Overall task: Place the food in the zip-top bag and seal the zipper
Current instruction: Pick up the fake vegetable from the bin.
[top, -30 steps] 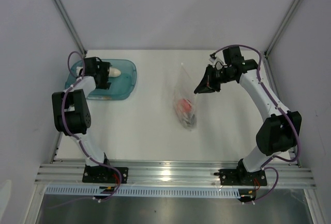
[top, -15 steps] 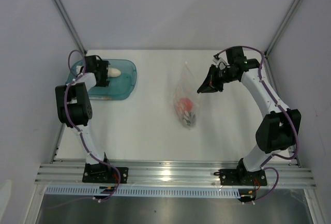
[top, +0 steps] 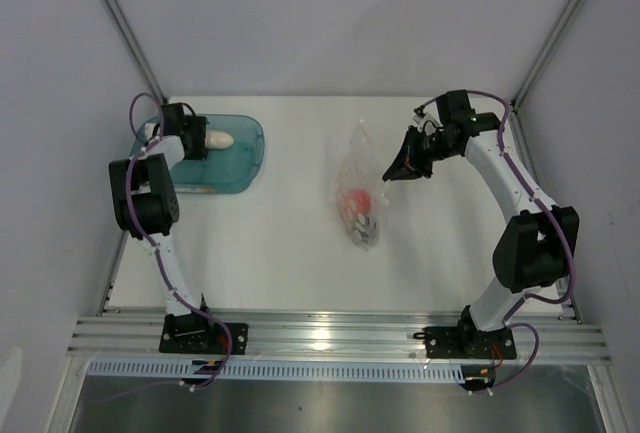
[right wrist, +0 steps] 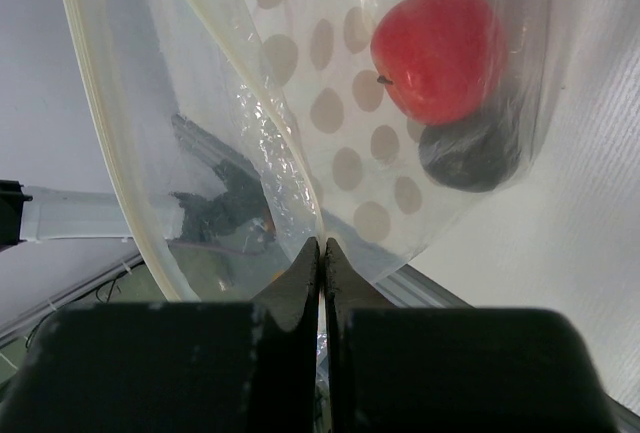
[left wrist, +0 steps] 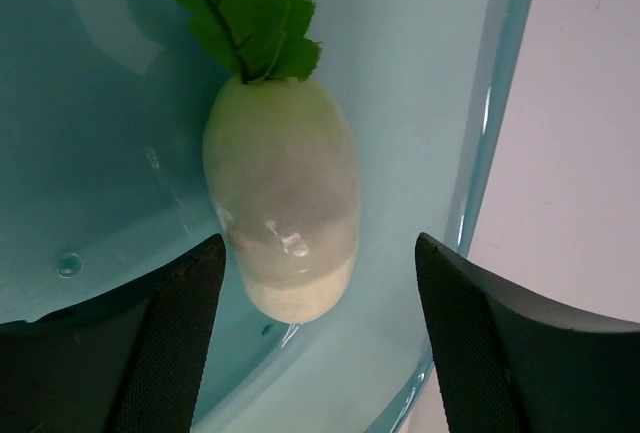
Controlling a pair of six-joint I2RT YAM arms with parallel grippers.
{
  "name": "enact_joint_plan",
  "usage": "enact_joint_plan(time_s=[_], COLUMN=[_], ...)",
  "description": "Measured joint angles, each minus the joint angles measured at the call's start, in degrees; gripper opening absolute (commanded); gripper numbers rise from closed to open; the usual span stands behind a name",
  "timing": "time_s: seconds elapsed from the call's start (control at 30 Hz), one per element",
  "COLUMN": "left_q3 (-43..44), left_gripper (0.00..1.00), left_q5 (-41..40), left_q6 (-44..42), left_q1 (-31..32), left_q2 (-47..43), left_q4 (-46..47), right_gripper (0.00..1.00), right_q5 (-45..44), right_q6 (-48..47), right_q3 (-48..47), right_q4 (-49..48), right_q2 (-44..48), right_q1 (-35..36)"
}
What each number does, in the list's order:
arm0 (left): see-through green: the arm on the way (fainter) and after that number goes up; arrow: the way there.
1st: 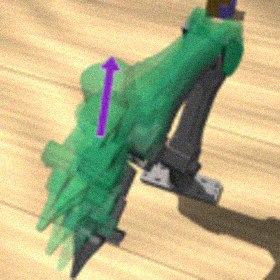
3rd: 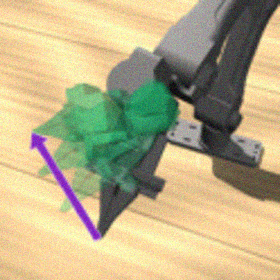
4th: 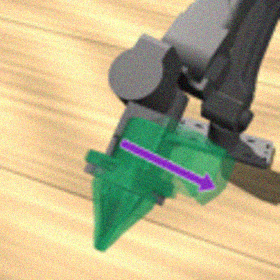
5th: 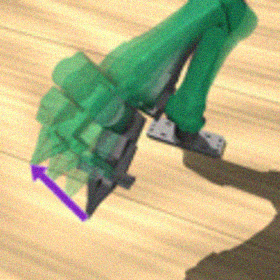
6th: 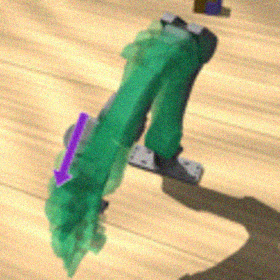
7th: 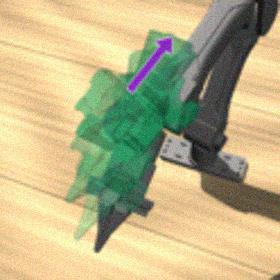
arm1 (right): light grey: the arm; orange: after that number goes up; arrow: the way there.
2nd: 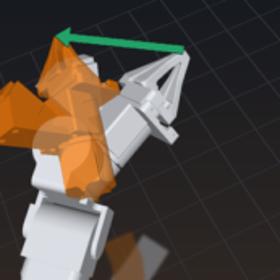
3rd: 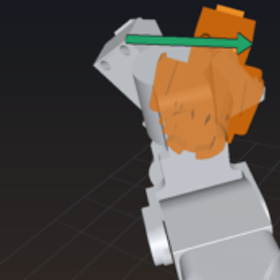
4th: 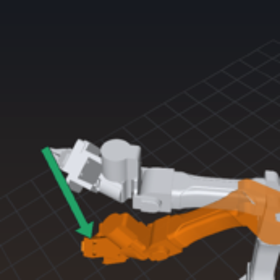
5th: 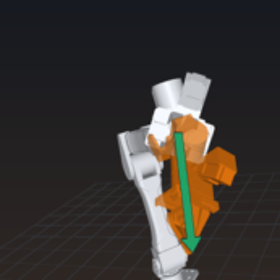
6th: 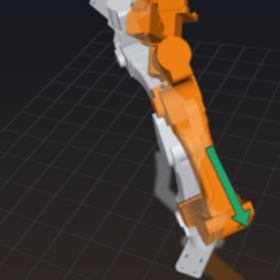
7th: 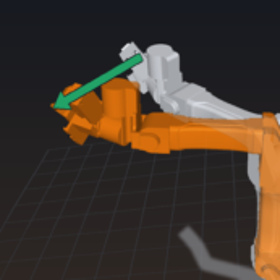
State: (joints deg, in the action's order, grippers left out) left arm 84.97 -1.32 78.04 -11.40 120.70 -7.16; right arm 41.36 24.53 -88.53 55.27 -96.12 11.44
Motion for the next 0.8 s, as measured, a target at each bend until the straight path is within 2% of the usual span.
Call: enact_joint_plan(time_s=[0.3,0.53,0.7,0.8], left_q3=[1.22,3.37,3.67,3.69], left_gripper=[0.67,0.43,0.30,0.17], left_q5=[0.00,0.46,0.59,0.61], left_q6=[-0.17,-0.55,-0.63,-0.98], left_q1=[0.00,-0.02,-0.04,-0.04], left_q2=[1.77,3.91,4.15,4.15], left_q4=[-0.74,-0.92,-0.90,-0.90], right_gripper=[0.00,0.00,0.00,0.00], right_q5=[-0.70,-1.46,-1.70,-1.77], right_q6=[1.38,2.05,2.45,2.47], right_q3=[0.00,0.00,0.00,0.00], right_q4=[-0.24,-0.31,-0.33,-0.35], right_q2=[0.00,0.00,0.00,0.00], right_q1=[0.04,0.35,0.52,0.72])
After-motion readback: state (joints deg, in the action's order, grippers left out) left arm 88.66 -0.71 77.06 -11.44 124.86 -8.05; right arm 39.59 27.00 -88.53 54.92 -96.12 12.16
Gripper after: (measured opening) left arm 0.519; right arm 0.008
